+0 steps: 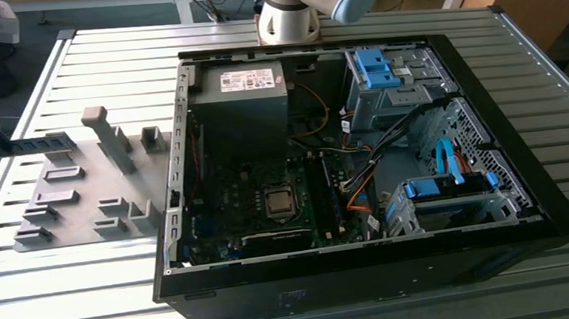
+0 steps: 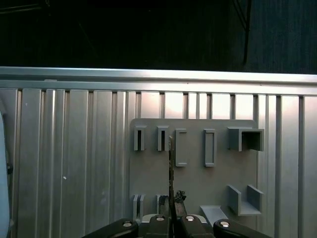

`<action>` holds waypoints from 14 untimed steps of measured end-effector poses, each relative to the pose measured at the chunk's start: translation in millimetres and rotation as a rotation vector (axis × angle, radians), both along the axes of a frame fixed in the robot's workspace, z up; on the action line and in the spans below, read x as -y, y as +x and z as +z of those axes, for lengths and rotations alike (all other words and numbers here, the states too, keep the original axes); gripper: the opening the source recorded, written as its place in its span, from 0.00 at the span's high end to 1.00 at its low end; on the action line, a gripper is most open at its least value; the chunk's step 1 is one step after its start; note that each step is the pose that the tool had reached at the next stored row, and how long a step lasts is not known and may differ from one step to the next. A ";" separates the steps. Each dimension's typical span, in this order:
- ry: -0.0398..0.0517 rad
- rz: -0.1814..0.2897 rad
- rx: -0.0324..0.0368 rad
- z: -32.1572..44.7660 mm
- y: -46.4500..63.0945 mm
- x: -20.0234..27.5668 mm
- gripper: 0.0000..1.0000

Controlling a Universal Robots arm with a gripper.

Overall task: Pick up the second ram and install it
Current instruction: 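Pick up the second ram and move it above second insertion slot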

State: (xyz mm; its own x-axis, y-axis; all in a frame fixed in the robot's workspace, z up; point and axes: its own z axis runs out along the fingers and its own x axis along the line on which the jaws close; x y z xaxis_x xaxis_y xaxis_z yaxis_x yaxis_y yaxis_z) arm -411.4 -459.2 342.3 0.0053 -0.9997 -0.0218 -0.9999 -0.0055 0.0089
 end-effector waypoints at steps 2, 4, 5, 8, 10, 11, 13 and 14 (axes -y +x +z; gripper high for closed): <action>0.0000 0.000 0.0000 3.4 0.0 -0.2 0.86; 0.0000 0.000 0.0000 6.5 0.0 -0.3 0.86; -0.0001 0.000 0.0000 8.1 0.0 -0.4 0.86; -0.0001 0.000 -0.0001 14.3 0.0 -0.6 0.86; 0.0000 0.000 0.0001 18.9 0.0 -0.6 0.86; -0.0001 0.000 0.0000 21.4 0.0 -0.7 0.86; -0.0001 0.000 -0.0001 26.0 0.0 -0.7 0.86; -0.0001 0.000 0.0000 28.4 0.0 -0.8 0.86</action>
State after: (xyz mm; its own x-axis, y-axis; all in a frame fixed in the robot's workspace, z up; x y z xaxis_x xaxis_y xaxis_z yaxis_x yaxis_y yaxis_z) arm -411.4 -458.4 370.7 0.0049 -0.9998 -0.0216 -0.9999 -0.0051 0.0089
